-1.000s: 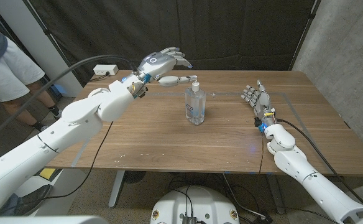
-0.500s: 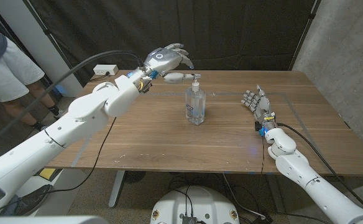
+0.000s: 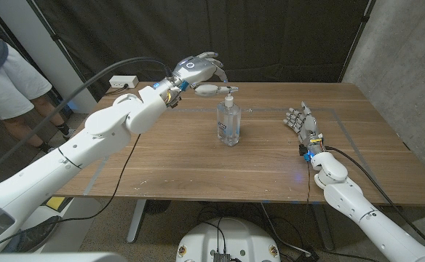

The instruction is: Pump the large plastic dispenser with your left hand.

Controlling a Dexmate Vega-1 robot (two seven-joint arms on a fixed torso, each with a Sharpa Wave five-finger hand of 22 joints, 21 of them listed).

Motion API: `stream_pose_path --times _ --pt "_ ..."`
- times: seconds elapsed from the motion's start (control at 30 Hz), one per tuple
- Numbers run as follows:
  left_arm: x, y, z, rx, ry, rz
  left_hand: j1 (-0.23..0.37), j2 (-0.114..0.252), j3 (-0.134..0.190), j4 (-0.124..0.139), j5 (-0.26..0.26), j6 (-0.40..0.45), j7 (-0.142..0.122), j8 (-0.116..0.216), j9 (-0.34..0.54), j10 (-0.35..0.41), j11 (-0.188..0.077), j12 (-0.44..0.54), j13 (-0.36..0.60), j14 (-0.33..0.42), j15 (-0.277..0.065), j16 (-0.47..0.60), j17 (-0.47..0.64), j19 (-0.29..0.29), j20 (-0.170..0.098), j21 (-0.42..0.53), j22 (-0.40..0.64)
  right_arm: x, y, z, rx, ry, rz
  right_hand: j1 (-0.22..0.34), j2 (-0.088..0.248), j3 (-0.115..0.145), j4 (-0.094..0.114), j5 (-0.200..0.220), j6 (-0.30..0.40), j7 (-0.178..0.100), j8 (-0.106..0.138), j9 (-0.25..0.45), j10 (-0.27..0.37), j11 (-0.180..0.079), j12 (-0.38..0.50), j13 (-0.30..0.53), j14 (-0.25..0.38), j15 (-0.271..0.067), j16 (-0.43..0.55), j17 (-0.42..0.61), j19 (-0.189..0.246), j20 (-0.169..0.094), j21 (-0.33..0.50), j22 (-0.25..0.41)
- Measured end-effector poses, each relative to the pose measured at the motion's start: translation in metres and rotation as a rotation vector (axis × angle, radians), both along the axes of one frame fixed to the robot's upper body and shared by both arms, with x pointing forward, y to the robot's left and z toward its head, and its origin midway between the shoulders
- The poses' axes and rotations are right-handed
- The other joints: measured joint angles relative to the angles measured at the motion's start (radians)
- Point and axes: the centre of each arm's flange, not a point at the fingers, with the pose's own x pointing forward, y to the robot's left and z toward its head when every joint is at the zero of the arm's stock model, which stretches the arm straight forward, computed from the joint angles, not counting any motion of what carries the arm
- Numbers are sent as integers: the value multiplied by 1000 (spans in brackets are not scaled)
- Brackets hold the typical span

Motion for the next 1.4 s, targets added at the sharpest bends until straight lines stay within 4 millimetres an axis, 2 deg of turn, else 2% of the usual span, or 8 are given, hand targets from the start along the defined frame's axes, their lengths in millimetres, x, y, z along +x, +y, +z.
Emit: stream_pose_path --times 0.43,1.4 --pt "5 -1 -1 -7 55 -27 0 0 -4 4 4 16 16 0 0 62 1 12 2 25 0 0 0 9 -2 7 0 1 -1 0 2 5 -3 0 0 0 0 0 0 0 0 0 0 0 0 0 0 0 0 0 -4 4 0 0" --pt "14 -8 -4 42 52 5 8 8 -7 7 4 1 1 -24 0 47 -13 -12 10 25 0 -8 0 0 19 7 0 3 -3 -4 16 15 -10 0 0 -3 -3 0 0 0 0 0 0 0 0 0 -2 2 0 0 -9 9 -8 0"
